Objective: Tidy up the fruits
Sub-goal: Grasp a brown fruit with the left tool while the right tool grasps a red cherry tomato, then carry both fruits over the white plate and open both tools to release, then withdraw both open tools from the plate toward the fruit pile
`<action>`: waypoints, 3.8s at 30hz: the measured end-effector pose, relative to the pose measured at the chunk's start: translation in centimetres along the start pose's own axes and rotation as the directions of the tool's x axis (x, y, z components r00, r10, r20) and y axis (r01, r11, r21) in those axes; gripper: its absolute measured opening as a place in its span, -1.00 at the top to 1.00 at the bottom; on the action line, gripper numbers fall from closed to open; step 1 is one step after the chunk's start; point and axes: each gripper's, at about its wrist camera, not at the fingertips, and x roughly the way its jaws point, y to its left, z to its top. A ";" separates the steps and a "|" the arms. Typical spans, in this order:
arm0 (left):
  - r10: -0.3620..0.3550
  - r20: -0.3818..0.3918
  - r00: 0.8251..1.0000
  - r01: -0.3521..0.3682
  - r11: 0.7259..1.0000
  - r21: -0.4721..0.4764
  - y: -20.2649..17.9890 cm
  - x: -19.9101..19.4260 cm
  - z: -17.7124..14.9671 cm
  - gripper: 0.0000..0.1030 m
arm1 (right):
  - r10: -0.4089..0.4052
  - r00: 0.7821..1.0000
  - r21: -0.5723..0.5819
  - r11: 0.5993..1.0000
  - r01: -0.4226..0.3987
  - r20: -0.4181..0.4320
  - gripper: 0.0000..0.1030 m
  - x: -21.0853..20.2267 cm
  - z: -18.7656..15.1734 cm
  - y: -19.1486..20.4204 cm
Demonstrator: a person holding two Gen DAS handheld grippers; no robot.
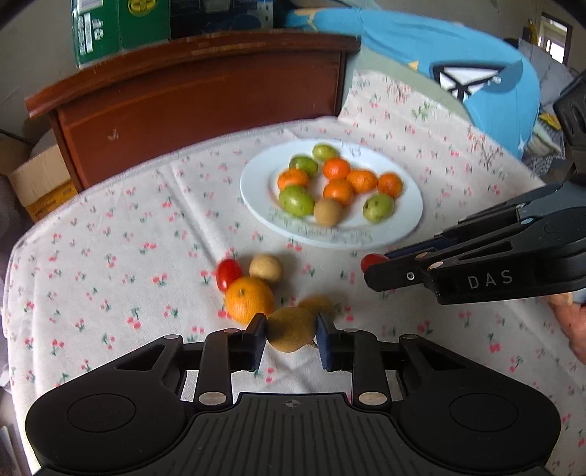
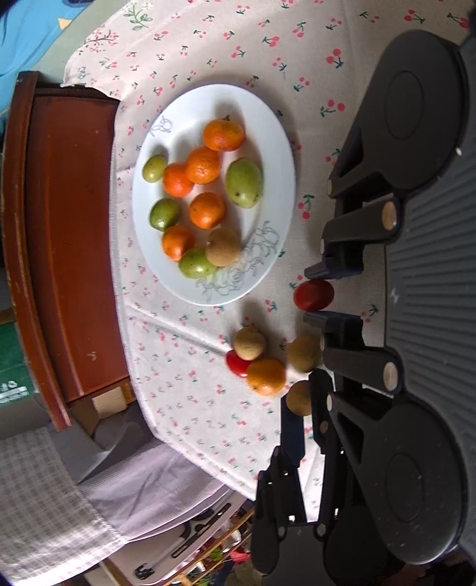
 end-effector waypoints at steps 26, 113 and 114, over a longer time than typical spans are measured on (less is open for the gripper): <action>-0.037 0.136 0.990 0.054 0.990 -0.127 0.2 3.3 8.0 0.49 | -0.111 0.974 0.195 0.978 0.072 0.200 0.65 -3.4 5.6 -6.0; 0.112 -0.095 0.989 -0.132 0.963 -0.233 6.2 0.3 2.2 -0.42 | -0.016 1.000 -0.008 1.000 0.016 -0.011 0.52 2.8 -0.8 4.1; 0.105 -0.096 0.990 -0.125 0.965 -0.229 6.0 0.5 2.2 -0.42 | -0.013 1.000 -0.005 1.000 0.013 -0.012 0.53 2.7 -0.8 4.0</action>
